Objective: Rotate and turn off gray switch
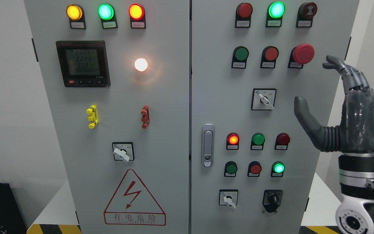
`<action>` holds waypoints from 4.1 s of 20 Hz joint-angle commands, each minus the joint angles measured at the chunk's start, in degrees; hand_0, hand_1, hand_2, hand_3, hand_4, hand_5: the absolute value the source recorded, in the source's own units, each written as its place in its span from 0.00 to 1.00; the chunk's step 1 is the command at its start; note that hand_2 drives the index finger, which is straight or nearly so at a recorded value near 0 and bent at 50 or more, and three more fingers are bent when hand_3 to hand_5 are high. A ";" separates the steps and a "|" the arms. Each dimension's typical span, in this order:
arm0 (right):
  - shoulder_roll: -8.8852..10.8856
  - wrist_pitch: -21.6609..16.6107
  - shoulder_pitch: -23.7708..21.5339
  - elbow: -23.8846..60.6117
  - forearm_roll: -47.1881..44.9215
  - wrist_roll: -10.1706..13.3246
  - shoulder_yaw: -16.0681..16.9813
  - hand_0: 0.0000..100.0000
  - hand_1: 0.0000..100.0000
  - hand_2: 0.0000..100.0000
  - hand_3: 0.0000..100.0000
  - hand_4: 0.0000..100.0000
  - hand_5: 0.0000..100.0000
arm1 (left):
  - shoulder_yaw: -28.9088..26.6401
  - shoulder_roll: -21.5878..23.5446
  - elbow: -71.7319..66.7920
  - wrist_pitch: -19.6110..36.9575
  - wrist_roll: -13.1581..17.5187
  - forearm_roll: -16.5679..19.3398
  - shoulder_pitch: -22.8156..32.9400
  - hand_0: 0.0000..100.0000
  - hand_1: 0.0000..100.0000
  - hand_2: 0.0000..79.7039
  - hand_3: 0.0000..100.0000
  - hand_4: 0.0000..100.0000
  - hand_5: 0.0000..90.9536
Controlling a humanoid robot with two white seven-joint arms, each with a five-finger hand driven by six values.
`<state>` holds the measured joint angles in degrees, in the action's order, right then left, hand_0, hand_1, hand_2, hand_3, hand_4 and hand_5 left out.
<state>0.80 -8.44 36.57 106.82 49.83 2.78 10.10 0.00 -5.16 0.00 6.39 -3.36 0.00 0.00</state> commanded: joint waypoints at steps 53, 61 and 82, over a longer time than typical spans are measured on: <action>-5.98 19.96 2.10 -3.81 0.00 -0.67 -9.31 0.01 0.45 0.55 0.90 0.96 1.00 | -0.44 -0.03 1.41 0.03 -0.07 -1.14 -0.53 0.12 0.39 0.00 0.00 0.00 0.00; -5.98 21.36 2.02 -4.17 0.00 -0.67 -9.31 0.07 0.43 0.56 0.91 0.96 1.00 | -0.44 -0.03 1.41 0.03 0.02 -1.14 -0.53 0.12 0.39 0.00 0.00 0.00 0.00; -5.98 23.29 3.25 -5.31 0.27 -0.75 -10.10 0.10 0.42 0.58 0.93 0.97 1.00 | -0.44 -0.03 1.41 0.03 0.02 -1.14 -0.53 0.12 0.39 0.00 0.00 0.00 0.00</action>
<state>-5.17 13.96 39.26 102.17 50.11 2.10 0.06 0.00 -5.16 0.00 6.40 -3.38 0.00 0.00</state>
